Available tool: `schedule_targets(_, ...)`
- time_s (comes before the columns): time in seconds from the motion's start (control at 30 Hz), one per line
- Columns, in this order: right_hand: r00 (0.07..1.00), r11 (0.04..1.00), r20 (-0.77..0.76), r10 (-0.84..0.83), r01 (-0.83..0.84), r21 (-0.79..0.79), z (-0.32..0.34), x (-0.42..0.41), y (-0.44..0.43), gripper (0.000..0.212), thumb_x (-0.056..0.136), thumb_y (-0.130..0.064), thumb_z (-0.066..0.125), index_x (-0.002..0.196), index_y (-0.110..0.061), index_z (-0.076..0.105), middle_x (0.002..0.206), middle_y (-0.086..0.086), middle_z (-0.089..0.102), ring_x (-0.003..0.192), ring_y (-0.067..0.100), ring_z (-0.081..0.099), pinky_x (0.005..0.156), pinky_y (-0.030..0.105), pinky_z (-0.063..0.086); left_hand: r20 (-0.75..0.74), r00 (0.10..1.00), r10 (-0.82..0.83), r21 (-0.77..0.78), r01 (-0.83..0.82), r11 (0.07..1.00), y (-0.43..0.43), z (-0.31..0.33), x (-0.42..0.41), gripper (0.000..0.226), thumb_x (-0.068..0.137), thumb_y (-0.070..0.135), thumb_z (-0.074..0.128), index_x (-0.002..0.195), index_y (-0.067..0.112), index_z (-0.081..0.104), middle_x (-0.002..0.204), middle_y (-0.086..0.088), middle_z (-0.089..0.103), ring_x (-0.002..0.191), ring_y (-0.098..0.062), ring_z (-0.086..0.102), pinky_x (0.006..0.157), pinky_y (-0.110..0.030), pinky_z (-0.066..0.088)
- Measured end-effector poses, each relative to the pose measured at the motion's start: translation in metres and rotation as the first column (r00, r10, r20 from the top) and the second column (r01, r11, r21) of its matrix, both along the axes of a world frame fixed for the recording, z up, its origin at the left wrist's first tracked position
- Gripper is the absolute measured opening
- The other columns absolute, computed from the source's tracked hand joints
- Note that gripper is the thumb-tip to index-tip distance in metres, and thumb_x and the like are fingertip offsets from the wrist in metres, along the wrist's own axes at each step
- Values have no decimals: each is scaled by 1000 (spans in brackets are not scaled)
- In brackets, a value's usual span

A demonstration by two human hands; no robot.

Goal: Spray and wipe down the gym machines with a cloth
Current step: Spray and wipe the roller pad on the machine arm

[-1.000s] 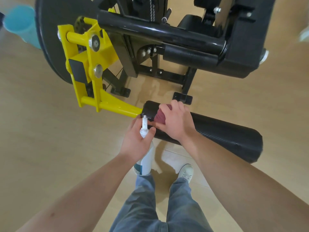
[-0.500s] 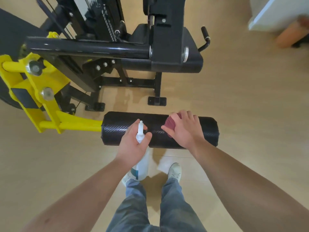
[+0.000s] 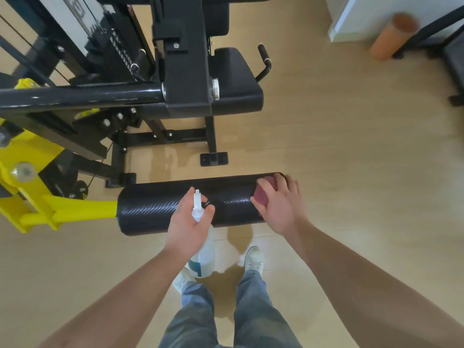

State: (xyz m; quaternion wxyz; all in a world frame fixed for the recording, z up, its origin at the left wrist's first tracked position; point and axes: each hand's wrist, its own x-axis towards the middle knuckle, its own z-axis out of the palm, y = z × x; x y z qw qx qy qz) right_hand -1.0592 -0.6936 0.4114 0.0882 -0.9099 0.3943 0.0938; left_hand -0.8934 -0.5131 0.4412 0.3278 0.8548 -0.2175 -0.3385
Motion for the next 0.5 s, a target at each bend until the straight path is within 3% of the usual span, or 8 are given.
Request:
schedule_targets(0.1,997,994,-47,53,-57,-95,-1,-19,23,58,97,-61,45,147,-31,45,148,28,44,138,54,35,114,63,28,14,1000,-19,8,19,1000,4,2,0,50,98,44,57,144,27,47,112,33,54,111,-15,64,101,-37,51)
schedule_targets(0.33,996,990,-8,89,-90,-111,0,3,40,53,97,-52,56,145,-29,50,147,22,45,142,53,33,115,67,27,-18,999,37,-38,-38,999,16,11,5,58,100,38,58,154,29,38,120,22,55,118,-8,52,101,-27,38)
schedule_targets(0.43,996,990,-4,92,-92,-104,-4,24,45,50,98,-48,55,144,-29,51,146,20,46,142,49,36,113,72,24,-33,998,58,-67,-60,996,25,14,11,34,100,37,59,121,60,46,144,10,52,136,-15,47,112,-36,40)
schedule_targets(0.5,993,988,18,117,-114,-106,-7,34,47,49,99,-47,53,143,-28,52,145,19,46,142,46,37,114,72,22,-22,998,57,-61,-58,996,32,17,15,31,100,35,60,104,60,42,159,6,39,147,-16,36,116,-36,35)
